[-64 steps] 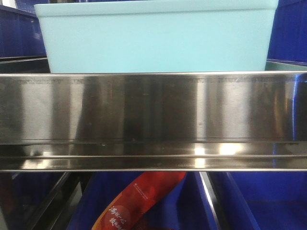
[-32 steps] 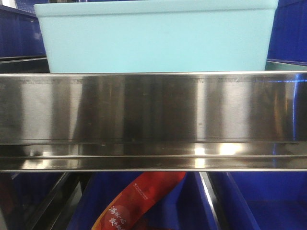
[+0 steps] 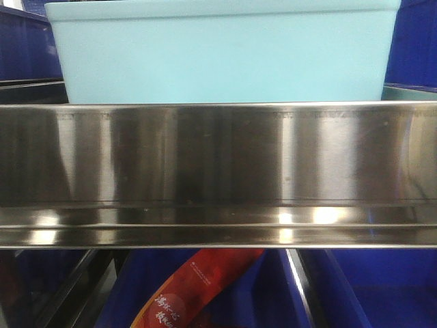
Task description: Fetch blue bin and place on conveyor start
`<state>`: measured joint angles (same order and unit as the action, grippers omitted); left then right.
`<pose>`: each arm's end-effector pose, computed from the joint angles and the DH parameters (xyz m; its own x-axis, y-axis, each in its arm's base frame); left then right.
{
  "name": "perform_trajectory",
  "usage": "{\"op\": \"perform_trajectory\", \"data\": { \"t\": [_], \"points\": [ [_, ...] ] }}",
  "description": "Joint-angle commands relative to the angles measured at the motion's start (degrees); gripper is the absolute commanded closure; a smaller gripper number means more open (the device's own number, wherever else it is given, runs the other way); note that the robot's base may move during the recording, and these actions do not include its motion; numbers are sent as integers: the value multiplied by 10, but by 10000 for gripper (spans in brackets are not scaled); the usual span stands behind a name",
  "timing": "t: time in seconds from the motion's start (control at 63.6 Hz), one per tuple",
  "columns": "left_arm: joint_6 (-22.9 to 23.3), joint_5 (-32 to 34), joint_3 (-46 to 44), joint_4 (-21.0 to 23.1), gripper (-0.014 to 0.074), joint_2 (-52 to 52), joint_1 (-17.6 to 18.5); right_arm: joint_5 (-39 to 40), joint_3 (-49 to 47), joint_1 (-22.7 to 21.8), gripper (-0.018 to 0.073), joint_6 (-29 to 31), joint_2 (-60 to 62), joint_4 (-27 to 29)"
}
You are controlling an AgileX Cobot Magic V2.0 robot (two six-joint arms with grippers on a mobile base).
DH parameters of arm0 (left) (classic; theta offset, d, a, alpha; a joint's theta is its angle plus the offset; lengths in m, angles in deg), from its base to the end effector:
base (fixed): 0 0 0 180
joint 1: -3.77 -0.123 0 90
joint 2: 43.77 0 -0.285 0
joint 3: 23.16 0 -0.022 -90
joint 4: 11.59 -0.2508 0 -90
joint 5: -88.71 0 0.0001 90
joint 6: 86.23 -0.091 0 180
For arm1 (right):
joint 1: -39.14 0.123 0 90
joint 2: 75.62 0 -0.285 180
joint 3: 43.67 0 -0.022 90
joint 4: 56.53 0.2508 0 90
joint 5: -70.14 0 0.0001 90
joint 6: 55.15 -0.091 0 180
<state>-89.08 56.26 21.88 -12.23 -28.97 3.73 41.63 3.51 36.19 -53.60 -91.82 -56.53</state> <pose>0.0212 0.0006 0.3371 -0.0403 0.0591 -0.9974 -0.0043 0.9982 0.0593 0.0316 -0.0016 0.3315 -0.0343 -0.0253 -0.9991 0.0506 0.9984 -0.0270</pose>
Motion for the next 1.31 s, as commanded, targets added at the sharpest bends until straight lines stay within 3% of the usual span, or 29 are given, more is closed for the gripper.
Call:
{"op": "perform_trajectory", "data": {
  "t": [0.0,0.11,0.267,0.472,0.661,0.802,0.975,1.29],
  "points": [
    [0,-66,-55,0,707,55,-1,-48,-55,-2,725,1,-46,3],
    [0,-73,-104,0,707,110,-1,-76,-104,-2,725,1,-100,3],
    [0,-7,-127,1,707,148,-1,-53,-136,-2,725,1,-147,3],
    [0,-19,-127,6,707,165,-1,-33,-136,-2,725,1,-149,4],
    [-2,-22,-133,78,707,209,-1,-18,-143,-2,725,1,-166,32],
    [-105,-65,-167,152,707,271,3,-46,-178,-2,725,1,-222,124],
    [-117,-68,-219,186,707,352,47,-78,-243,22,725,22,-317,138],
    [-113,-78,-332,165,707,515,169,-87,-326,154,725,23,-462,138]
  ]
}}
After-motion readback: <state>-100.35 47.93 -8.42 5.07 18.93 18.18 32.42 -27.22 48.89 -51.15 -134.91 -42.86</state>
